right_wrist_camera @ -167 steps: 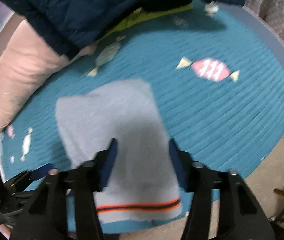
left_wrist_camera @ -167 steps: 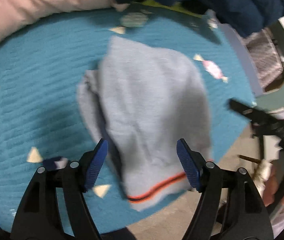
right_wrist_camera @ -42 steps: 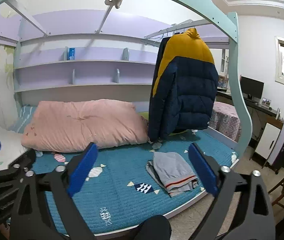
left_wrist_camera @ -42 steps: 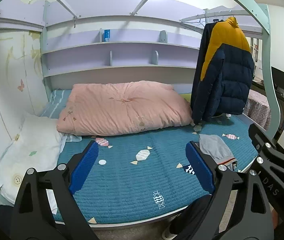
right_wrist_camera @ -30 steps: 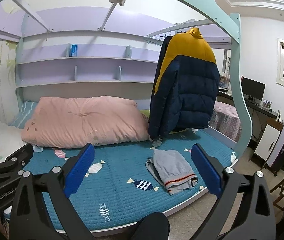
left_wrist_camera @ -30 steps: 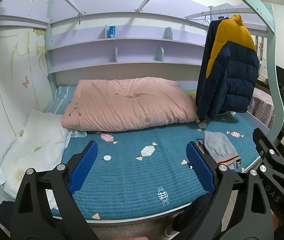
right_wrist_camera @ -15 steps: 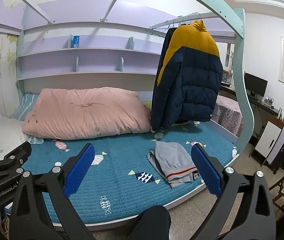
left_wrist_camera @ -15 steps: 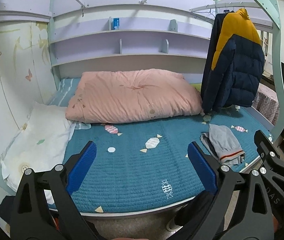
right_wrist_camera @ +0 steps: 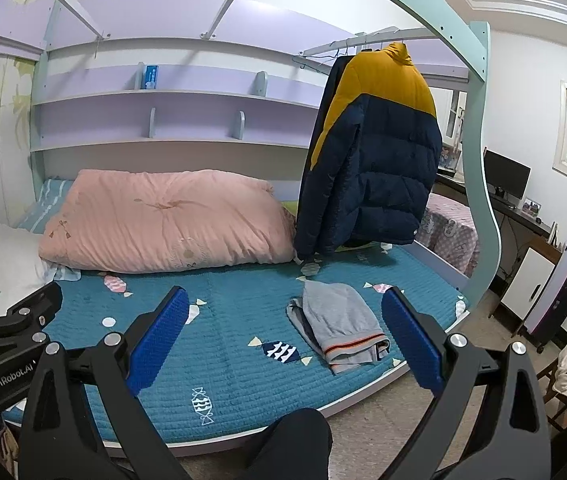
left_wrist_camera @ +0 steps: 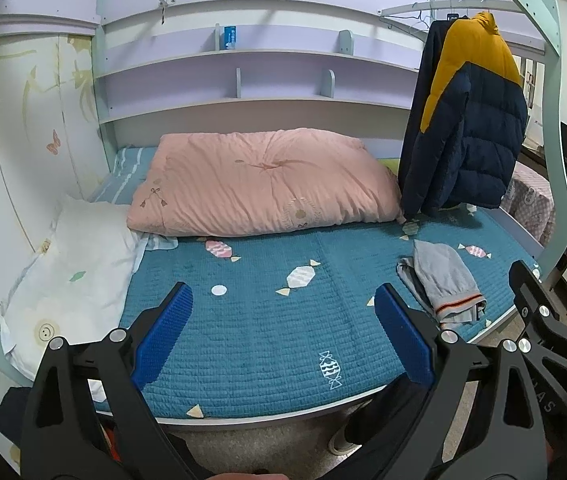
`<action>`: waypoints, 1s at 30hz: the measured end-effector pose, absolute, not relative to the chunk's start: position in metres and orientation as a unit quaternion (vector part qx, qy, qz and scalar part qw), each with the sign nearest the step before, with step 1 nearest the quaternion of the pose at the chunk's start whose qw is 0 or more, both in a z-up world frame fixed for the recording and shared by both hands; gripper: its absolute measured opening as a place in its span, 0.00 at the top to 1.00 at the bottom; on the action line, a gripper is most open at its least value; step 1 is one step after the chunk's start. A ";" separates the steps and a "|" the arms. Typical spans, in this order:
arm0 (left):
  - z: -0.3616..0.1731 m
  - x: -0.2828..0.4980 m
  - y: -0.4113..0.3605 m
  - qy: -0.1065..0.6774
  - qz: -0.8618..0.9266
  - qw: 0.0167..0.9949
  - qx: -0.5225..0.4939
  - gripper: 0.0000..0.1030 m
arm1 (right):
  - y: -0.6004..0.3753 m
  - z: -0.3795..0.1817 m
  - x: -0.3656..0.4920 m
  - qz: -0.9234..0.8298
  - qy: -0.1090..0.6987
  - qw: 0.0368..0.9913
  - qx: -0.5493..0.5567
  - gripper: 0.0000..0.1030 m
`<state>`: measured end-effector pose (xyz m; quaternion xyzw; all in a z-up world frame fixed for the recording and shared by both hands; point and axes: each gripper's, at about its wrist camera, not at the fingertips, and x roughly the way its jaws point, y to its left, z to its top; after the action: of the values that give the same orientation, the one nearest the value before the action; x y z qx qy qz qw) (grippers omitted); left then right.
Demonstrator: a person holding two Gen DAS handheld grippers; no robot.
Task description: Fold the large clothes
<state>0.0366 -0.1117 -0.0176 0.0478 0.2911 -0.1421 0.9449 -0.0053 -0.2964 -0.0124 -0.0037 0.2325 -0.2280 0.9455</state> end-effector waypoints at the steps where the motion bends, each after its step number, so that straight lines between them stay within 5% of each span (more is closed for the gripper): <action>1: -0.017 0.037 -0.111 0.291 -0.142 0.945 0.047 0.10 | -0.296 -0.013 -0.006 -0.229 0.232 0.945 -0.004 0.09; 30: -0.012 0.032 -0.118 0.296 -0.157 0.941 0.049 0.10 | -0.299 -0.013 -0.020 -0.240 0.240 0.941 0.007 0.09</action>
<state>0.0317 -0.1180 -0.0123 0.0492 0.2962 -0.1571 0.9408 -0.0200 -0.2987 -0.0128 0.0075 0.2398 -0.2397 0.9407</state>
